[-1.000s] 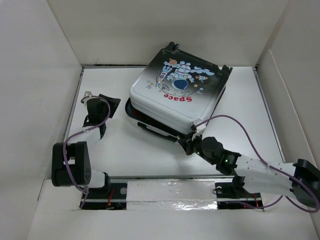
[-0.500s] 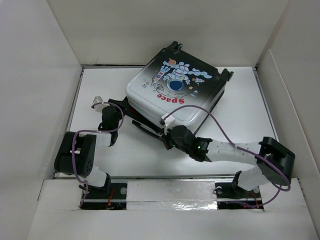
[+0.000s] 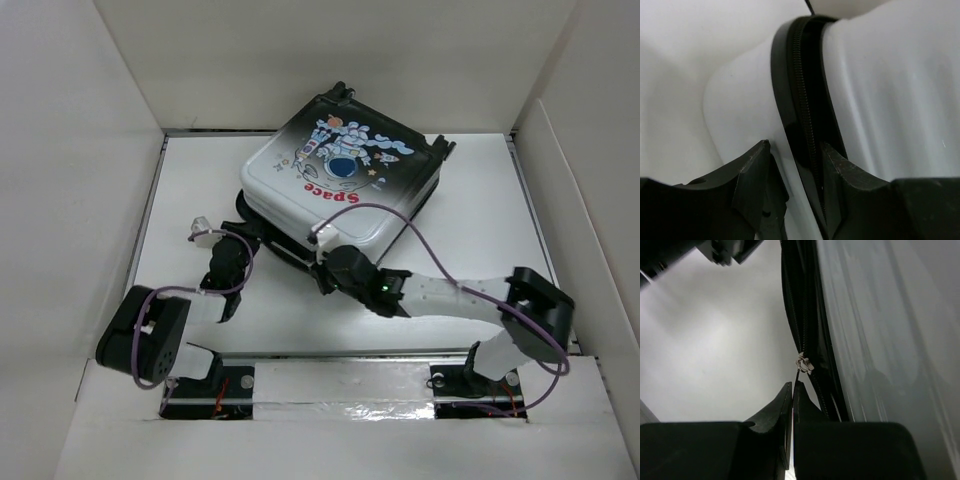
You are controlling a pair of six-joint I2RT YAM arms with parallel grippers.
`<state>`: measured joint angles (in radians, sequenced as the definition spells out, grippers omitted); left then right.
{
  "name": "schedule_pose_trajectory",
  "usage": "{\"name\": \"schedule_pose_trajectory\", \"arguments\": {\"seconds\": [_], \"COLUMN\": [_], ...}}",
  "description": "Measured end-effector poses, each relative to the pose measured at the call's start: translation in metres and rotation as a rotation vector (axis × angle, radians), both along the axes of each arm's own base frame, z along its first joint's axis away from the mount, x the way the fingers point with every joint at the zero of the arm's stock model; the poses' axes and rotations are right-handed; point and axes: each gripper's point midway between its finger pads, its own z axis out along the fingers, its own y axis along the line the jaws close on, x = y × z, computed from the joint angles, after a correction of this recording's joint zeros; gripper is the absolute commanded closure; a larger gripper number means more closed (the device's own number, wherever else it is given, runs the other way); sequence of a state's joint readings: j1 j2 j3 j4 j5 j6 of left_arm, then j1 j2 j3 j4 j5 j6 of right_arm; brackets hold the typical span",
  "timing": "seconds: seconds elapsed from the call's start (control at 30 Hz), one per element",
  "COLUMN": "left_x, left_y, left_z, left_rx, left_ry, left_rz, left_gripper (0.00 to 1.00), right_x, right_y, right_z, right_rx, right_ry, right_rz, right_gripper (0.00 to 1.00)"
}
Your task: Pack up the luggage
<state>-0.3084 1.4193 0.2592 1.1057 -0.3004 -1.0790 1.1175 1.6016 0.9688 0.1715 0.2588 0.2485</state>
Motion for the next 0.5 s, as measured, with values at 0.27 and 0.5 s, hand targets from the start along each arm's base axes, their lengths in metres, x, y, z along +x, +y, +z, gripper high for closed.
{"name": "schedule_pose_trajectory", "arguments": {"seconds": [0.27, 0.5], "left_x": [-0.056, -0.086], "left_y": [-0.054, -0.059], "left_z": [0.003, 0.013], "left_rx": [0.093, 0.161], "left_ry": [0.084, 0.092], "left_rz": [-0.313, -0.431], "left_gripper": [0.55, 0.54], "right_x": [-0.047, -0.059], "right_y": [-0.098, -0.183], "right_z": [0.057, 0.11], "right_rx": [0.177, 0.418], "right_ry": [-0.096, -0.183], "right_rz": [0.014, -0.096], "right_gripper": [1.0, 1.0]}}
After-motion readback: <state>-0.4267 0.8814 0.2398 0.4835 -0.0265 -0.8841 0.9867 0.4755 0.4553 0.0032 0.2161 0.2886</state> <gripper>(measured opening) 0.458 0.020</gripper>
